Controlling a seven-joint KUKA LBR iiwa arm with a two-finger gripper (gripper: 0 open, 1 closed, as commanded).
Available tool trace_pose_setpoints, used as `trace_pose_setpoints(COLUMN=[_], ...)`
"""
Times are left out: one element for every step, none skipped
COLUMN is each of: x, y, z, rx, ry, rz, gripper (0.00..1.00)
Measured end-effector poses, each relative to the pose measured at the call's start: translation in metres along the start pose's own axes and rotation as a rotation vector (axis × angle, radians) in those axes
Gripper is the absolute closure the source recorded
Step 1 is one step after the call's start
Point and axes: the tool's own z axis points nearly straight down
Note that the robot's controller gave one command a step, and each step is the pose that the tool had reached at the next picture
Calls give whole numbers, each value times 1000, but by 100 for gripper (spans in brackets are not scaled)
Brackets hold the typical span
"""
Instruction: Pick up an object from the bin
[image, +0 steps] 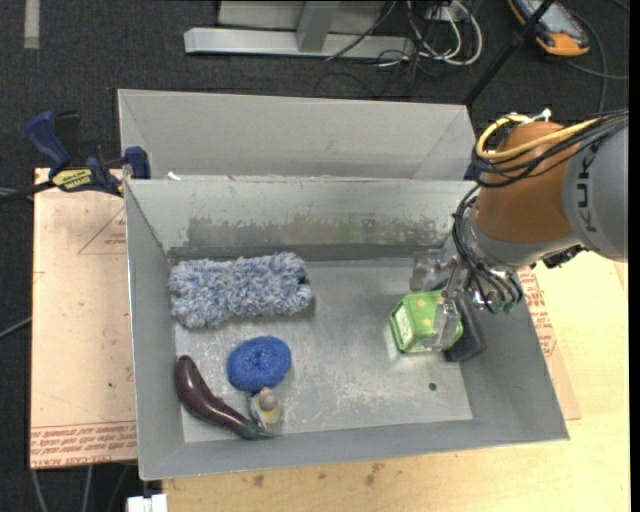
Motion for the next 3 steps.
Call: trace_pose_setpoints(x=[-2,-6,-6], y=[0,-2,-2], z=[-5,53,53], rx=[1,1,1], ry=[-7,-12,-12], rz=[-2,-225,-225], gripper=[0,100,100])
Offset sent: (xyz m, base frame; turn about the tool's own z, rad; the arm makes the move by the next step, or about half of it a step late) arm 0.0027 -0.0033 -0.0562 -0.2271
